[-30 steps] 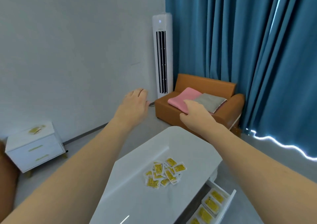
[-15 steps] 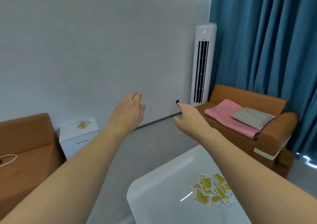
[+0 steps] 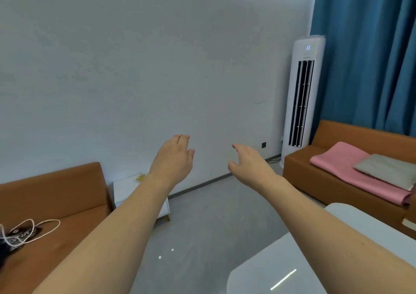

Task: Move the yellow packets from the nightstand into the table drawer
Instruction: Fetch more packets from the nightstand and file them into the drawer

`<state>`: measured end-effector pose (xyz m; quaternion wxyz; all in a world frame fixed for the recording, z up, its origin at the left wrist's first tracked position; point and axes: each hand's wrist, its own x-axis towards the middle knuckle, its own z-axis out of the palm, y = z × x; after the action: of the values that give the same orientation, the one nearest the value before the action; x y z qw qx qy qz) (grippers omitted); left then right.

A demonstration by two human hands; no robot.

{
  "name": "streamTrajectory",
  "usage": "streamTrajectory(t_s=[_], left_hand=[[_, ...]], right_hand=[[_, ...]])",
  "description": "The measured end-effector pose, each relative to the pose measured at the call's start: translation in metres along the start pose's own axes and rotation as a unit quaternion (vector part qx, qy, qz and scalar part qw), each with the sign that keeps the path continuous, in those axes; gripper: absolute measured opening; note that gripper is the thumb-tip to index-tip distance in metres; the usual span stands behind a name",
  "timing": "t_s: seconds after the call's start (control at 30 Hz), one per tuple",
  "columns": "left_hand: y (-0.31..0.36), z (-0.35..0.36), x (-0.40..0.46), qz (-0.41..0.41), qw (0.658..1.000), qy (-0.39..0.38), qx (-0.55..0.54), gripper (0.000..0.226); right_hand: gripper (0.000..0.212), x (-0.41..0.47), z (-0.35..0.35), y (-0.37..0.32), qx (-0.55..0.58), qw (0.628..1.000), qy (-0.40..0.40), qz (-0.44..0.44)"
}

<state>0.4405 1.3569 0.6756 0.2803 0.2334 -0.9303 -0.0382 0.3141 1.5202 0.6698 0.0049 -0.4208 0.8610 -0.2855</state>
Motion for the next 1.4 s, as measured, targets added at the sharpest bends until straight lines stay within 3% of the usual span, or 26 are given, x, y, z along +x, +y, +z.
streamTrajectory(t_s=[0.5,0.9,1.17,1.4], left_hand=[[-0.298,0.04,0.224,-0.002,0.999,-0.009,0.043,0.046],[-0.572,0.095,0.414,-0.031,0.999,-0.023,-0.023,0.048],[-0.696,0.206,0.531,-0.03,0.995,-0.092,-0.032,0.048],[-0.828,0.305,0.623,-0.118,0.975,-0.184,-0.046,0.051]], right_hand=[[0.06,0.324,0.171,-0.128,0.031,0.999,-0.006,-0.019],[0.062,0.579,0.31,-0.234,0.024,0.999,0.02,0.01],[0.062,0.747,0.425,-0.228,0.037,0.998,-0.015,0.047],[0.062,0.903,0.544,-0.223,0.062,0.991,-0.088,0.073]])
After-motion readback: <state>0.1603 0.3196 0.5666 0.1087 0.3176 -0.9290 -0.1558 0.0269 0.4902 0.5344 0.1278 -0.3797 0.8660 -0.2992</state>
